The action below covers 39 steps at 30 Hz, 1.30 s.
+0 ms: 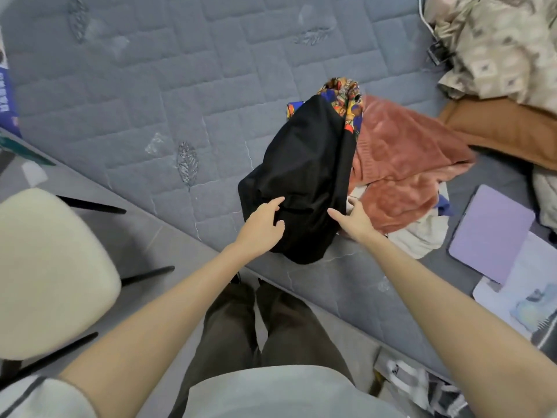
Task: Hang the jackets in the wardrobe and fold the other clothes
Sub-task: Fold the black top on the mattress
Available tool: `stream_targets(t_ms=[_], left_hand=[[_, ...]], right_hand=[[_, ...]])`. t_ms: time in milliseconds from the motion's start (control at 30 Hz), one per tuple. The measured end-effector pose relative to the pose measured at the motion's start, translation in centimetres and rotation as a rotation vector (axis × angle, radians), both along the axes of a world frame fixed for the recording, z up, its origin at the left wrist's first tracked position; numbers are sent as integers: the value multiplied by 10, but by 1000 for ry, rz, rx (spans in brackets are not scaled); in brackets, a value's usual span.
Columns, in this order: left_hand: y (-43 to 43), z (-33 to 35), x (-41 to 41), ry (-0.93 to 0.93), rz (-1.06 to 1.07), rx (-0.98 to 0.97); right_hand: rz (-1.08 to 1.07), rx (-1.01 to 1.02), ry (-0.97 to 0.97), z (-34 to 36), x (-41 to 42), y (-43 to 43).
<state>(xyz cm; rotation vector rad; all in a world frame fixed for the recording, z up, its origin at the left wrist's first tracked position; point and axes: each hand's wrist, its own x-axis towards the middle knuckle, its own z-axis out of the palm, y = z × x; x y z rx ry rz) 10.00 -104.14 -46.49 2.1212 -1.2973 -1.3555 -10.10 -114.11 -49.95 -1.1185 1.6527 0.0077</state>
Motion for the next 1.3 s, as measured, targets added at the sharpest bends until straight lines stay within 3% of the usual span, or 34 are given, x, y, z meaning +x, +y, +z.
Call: stream_targets(t_ms=[167,267,367,533,733,933,1133,1200,1300], left_hand=[[-13,-19,-11,85,-41,25],[-13,-16,-18,196,-48,-19],[-16,-3,-25,253,-3,-191],[-27,21,-25,148,186,-330],[-18,62,22,242,520,-361],[51,106,104,123,705,-438],[133,149,143,84,966,-521],[156,166,155,146,1062,-600],[189,190,164,215,1035,-664]], right_hand=[[61,-225,31,-9,-1,-5],[-23,-226,-222,17,-2,-4],[-56,-222,-396,54,-6,-6],[41,-223,-467,104,4,-15],[2,-249,-484,148,43,-14],[329,-356,-492,201,129,6],[407,-187,-729,250,219,47],[355,-88,-857,268,249,60],[301,9,-952,292,289,78]])
